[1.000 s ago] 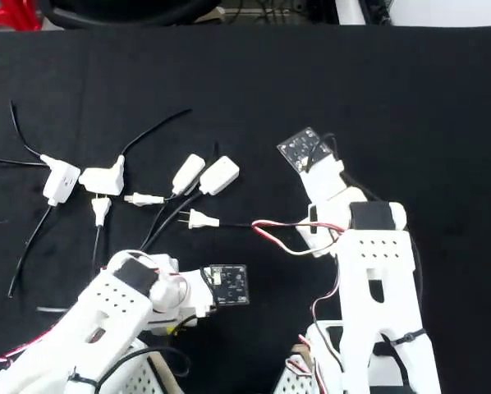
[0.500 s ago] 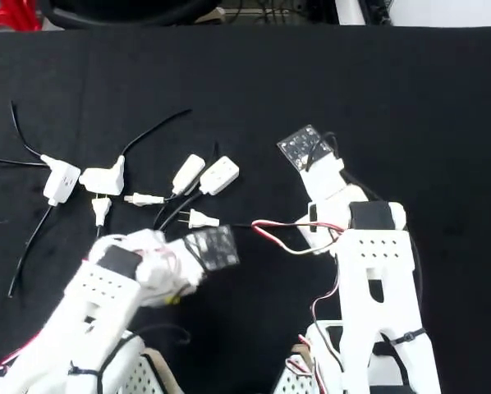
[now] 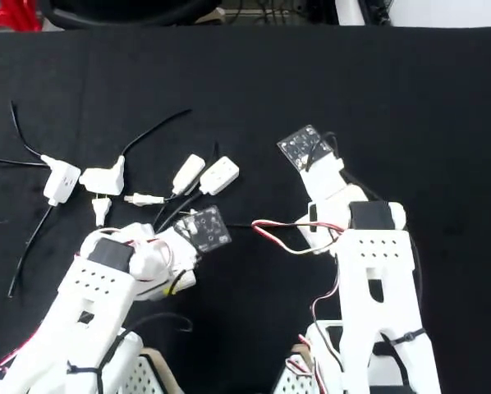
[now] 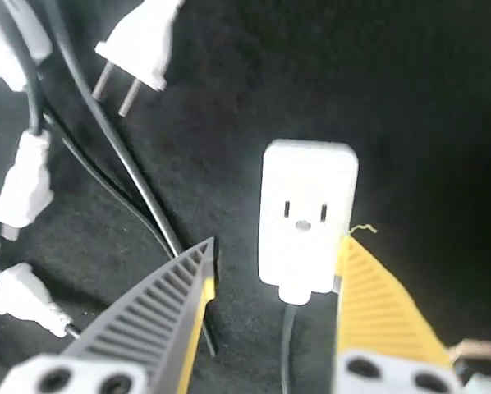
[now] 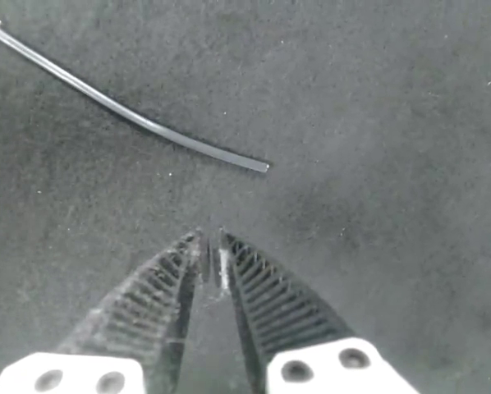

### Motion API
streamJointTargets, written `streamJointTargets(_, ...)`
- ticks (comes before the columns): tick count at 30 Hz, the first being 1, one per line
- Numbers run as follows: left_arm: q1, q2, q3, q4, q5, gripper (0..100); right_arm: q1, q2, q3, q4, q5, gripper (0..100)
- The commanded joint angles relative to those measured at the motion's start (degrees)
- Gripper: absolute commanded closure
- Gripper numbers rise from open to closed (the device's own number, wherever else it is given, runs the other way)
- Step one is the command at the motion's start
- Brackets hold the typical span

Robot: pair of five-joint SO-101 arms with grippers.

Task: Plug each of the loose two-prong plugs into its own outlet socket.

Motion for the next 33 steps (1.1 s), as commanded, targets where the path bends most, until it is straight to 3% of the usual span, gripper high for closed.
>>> streamJointTargets(1, 3.12, -0.44, -4.35, 1.32, 7.21, 77, 1.49, 0.4, -0.84, -0.7, -0.09, 98.5)
streamJointTargets(7, 9.8, -0.44, -4.62, 6.07, 9.41, 77, 4.57, 0.4, -1.01, -0.79, -0.09, 98.5)
streamJointTargets(13, 10.59, 0.18, -2.42, 5.98, 11.25, 77, 4.57, 0.4, -0.92, -0.79, -0.09, 98.5)
streamJointTargets(19, 10.77, 0.18, 3.65, -1.32, 11.25, 77, 4.66, 0.4, -0.92, -0.79, -0.09, 98.5)
streamJointTargets(33, 9.98, 0.35, 8.48, -6.24, 10.81, 76, 4.57, 0.4, -0.92, -0.79, -0.09, 98.5)
